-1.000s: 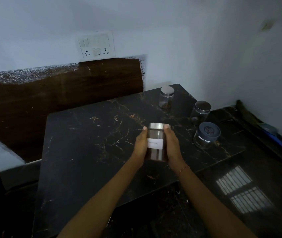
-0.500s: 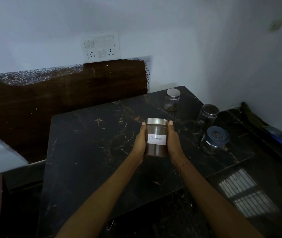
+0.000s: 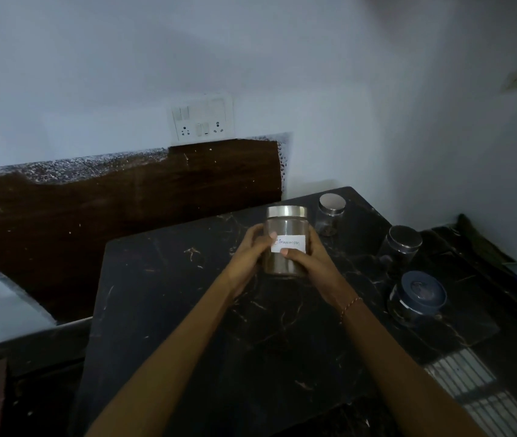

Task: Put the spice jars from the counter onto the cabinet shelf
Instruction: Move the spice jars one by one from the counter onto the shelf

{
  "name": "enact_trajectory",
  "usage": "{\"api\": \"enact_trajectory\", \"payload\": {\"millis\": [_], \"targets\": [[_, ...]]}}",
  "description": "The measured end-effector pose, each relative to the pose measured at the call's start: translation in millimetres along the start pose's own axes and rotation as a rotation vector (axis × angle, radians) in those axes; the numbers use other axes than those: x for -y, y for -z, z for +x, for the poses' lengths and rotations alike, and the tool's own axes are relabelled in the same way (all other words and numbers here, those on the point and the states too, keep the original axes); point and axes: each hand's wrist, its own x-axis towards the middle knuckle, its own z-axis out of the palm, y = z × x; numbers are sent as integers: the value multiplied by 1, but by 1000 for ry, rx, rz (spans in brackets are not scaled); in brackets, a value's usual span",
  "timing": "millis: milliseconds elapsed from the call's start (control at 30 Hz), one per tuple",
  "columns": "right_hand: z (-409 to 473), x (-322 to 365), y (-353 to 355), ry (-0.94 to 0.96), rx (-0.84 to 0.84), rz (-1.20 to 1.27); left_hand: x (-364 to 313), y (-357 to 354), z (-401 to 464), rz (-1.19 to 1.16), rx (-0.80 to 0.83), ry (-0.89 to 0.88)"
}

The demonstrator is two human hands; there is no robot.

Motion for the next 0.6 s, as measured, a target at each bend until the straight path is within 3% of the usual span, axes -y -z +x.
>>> {"api": "enact_trajectory", "payload": {"millis": [267,600], "targets": [[63,78,22,261,-7,-151,-71,-4,42,-4,-56,-283],[140,278,47,723,-66,-350,-271,-29,102,167,-277,-643]]}}
